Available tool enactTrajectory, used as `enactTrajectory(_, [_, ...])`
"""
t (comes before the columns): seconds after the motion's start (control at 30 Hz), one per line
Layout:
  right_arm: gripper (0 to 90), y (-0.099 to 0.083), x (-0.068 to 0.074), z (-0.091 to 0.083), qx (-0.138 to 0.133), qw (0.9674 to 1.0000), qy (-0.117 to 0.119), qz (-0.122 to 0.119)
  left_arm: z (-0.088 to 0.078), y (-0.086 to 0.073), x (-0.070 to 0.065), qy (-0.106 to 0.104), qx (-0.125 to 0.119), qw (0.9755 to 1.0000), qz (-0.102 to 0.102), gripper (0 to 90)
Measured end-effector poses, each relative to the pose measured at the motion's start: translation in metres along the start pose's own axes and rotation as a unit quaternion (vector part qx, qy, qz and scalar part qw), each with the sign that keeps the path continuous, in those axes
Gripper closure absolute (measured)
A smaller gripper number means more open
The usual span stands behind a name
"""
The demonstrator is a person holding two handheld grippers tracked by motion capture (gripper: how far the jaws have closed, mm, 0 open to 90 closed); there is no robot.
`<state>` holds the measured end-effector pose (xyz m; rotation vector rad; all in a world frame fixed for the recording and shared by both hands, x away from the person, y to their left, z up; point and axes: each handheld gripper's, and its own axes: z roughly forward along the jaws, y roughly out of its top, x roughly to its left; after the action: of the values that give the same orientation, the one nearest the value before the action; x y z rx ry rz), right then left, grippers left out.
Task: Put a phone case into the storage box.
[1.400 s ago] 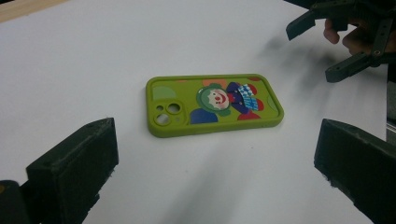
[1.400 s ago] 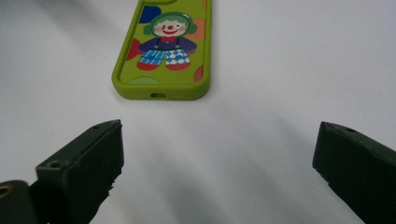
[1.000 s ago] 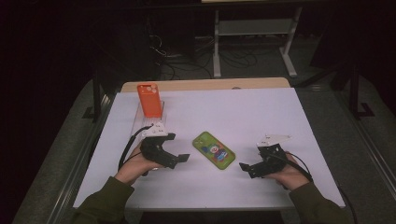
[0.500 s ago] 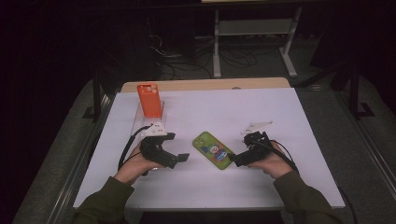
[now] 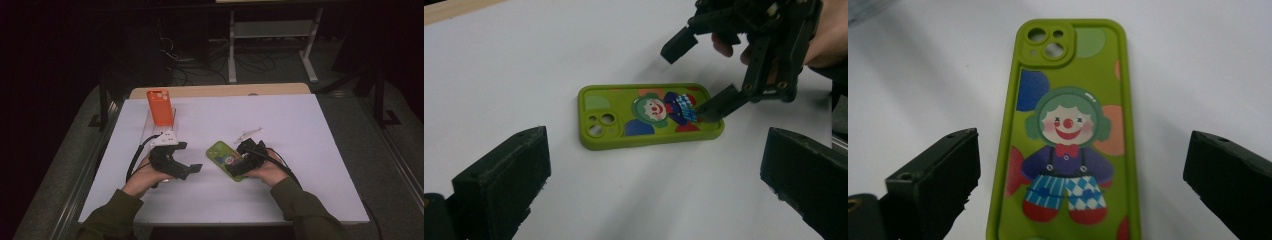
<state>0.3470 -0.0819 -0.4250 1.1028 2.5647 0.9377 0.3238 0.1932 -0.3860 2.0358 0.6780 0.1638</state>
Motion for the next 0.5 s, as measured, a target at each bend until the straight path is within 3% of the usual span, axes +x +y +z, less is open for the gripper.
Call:
enactTrajectory(0.2, [5.0,0.000,0.007,0.014,0.024,0.9996,-0.011,-0.013,-0.001,0.000,0.000,0.000,-0.001,1.0000,0.002,0.0])
enactTrajectory(0.27, [6.2,-0.001,0.010,0.016,0.025,0.9996,-0.011,-0.007,-0.001,0.000,0.000,0.001,-0.001,1.0000,0.002,0.0])
enactTrajectory(0.5, [13.4,-0.005,0.011,0.020,0.040,0.9988,-0.018,-0.021,0.000,0.001,-0.001,0.001,0.000,1.0000,0.001,0.0])
